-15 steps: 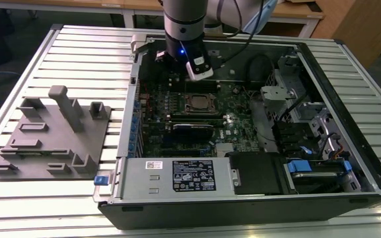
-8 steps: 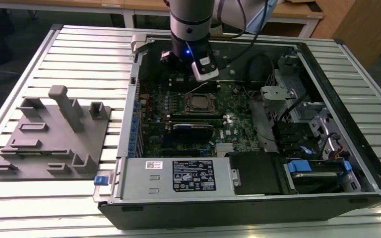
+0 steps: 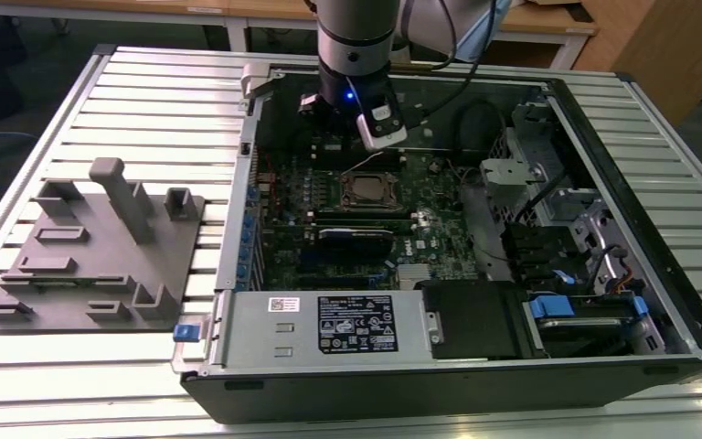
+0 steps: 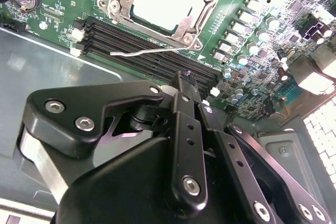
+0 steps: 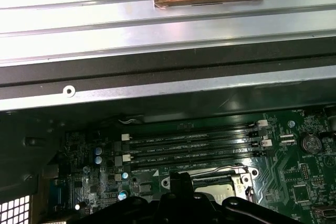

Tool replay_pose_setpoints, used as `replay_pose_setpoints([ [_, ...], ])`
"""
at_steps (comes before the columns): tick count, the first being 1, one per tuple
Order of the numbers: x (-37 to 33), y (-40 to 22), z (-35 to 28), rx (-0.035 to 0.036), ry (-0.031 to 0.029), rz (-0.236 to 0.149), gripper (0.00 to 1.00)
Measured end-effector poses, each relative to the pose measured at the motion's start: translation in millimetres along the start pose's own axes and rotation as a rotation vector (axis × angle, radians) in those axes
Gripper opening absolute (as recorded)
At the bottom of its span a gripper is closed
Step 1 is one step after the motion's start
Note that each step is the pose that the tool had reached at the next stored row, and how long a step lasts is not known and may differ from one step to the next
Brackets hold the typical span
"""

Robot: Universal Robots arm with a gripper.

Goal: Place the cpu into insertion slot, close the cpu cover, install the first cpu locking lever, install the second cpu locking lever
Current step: 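Install the first cpu locking lever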

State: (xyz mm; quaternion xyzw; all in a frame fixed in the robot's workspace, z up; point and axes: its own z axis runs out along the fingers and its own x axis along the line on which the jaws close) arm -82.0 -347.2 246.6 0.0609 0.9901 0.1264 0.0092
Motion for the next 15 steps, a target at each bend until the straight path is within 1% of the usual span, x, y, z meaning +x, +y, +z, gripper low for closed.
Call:
replay_pose_setpoints([
  [7,-0.1,0.0,0.0,0.0000,0.0000,0.000,0.11],
  [8,-0.2,0.1,0.1,0.0011,-0.0003,0.000,0.11],
  [9,-0.2,0.1,0.1,0.0058,-0.0007,0.000,0.11],
  [11,-0.1,0.0,0.0,0.0212,-0.0026,-0.001,0.11],
  [12,-0.1,0.0,0.0,0.0302,-0.0037,-0.001,0.11],
  [13,-0.1,0.0,0.0,0.0354,-0.0042,-0.001,0.11],
  [15,-0.1,0.0,0.0,0.0361,-0.0043,-0.001,0.11],
])
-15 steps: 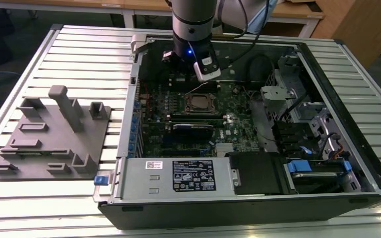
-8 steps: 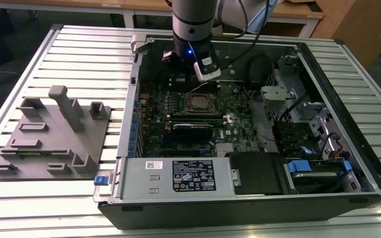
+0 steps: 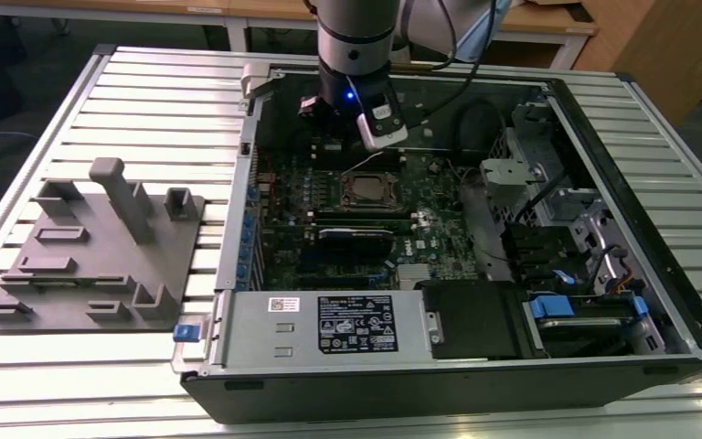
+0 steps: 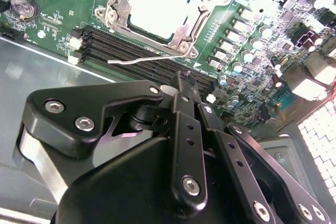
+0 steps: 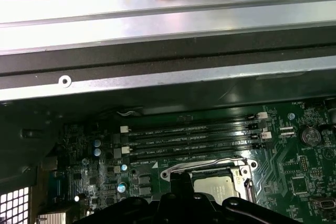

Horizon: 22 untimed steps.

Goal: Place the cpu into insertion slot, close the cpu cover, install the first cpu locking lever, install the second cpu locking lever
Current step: 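Install the first cpu locking lever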

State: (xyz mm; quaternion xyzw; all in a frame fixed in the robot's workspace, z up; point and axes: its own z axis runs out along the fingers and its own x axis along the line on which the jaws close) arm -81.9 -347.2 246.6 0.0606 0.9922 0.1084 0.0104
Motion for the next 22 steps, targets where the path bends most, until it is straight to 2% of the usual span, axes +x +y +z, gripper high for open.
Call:
replay_pose_setpoints([
  [5,-0.9,0.1,0.4,0.0000,-0.0001,0.000,0.11],
  [13,-9.3,0.8,1.9,0.0005,0.0001,0.000,0.11],
  [22,-11.0,0.9,2.3,0.0004,0.0001,0.000,0.11],
])
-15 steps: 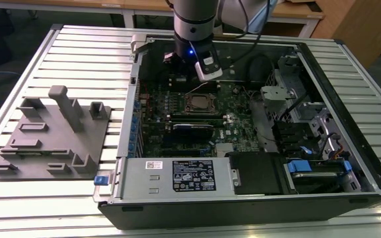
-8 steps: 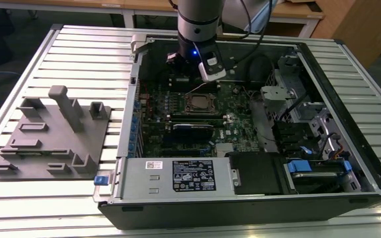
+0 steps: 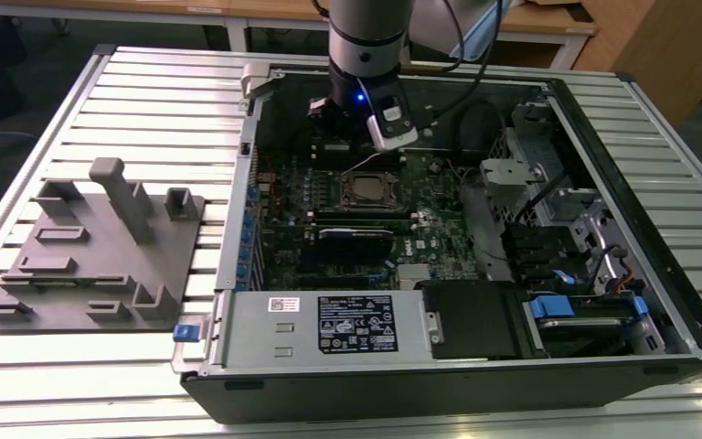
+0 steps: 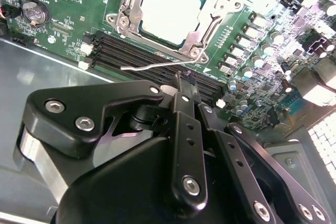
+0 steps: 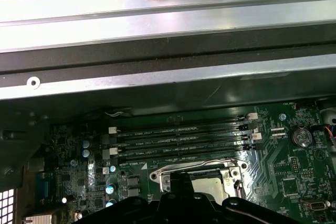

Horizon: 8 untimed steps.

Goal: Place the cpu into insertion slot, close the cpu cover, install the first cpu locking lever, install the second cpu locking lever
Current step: 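Install the first cpu locking lever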

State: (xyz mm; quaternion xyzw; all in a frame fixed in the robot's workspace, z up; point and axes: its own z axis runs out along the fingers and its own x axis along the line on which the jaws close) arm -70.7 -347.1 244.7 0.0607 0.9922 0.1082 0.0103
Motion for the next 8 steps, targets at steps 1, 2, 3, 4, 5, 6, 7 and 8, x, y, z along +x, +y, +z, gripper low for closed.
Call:
replay_pose_setpoints([
  [1,-0.2,0.2,0.1,0.0000,0.0000,0.000,0.11],
  [2,-0.2,0.3,0.4,0.0001,0.0000,0.000,0.11],
  [3,-0.2,0.3,0.4,0.0001,0.0000,0.000,0.11],
  [4,-0.2,0.3,0.4,0.0001,0.0000,0.000,0.11],
  [5,-0.2,0.3,0.6,-0.0001,0.0000,0.000,0.11],
  [6,-0.2,0.3,0.7,-0.0002,0.0000,0.000,0.11],
  [7,-0.2,0.2,0.7,-0.0001,0.0000,0.000,0.11],
  [8,-0.2,0.2,0.7,0.0000,0.0001,0.000,0.11],
])
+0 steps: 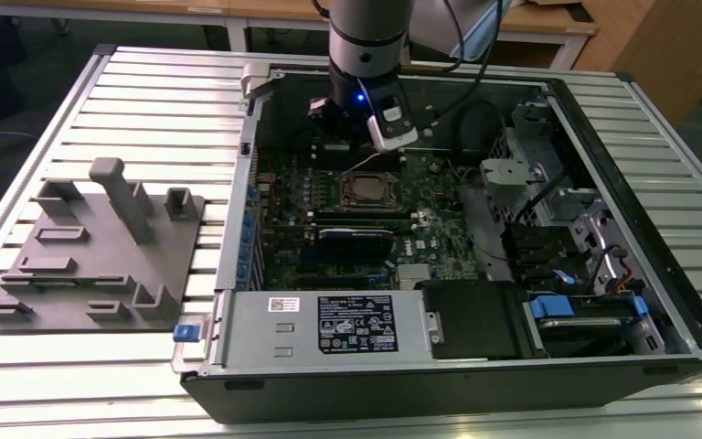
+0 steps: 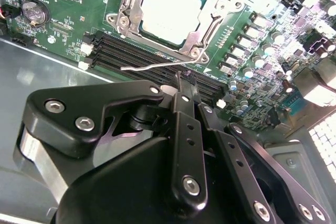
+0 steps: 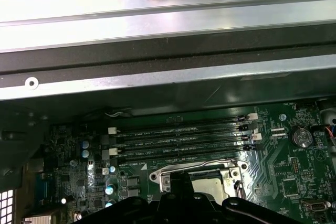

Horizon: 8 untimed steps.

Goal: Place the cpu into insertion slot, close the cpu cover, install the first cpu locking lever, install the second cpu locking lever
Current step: 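Install the first cpu locking lever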

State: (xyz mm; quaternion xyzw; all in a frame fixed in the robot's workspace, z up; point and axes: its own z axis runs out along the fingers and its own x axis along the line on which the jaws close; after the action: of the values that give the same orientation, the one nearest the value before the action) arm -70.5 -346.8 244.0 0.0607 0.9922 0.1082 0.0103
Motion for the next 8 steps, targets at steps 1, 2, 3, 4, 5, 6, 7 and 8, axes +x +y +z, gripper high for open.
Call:
replay_pose_setpoints([
  [1,-0.1,0.0,0.1,-0.0001,0.0000,0.000,0.11],
  [2,0.0,0.0,0.0,0.0000,0.0000,0.000,0.11],
  [3,-0.1,0.0,0.1,-0.0001,0.0000,0.000,0.11],
  [4,-0.1,0.0,0.3,-0.0002,-0.0001,0.000,0.11],
  [5,-0.1,-0.1,0.6,-0.0004,-0.0002,0.000,0.11],
  [6,-0.2,-0.1,0.9,-0.0003,-0.0001,0.000,0.11],
  [7,-0.2,-0.2,1.0,0.0000,0.0000,0.000,0.11],
  [8,-0.2,-0.3,1.5,0.0000,0.0000,0.000,0.11],
])
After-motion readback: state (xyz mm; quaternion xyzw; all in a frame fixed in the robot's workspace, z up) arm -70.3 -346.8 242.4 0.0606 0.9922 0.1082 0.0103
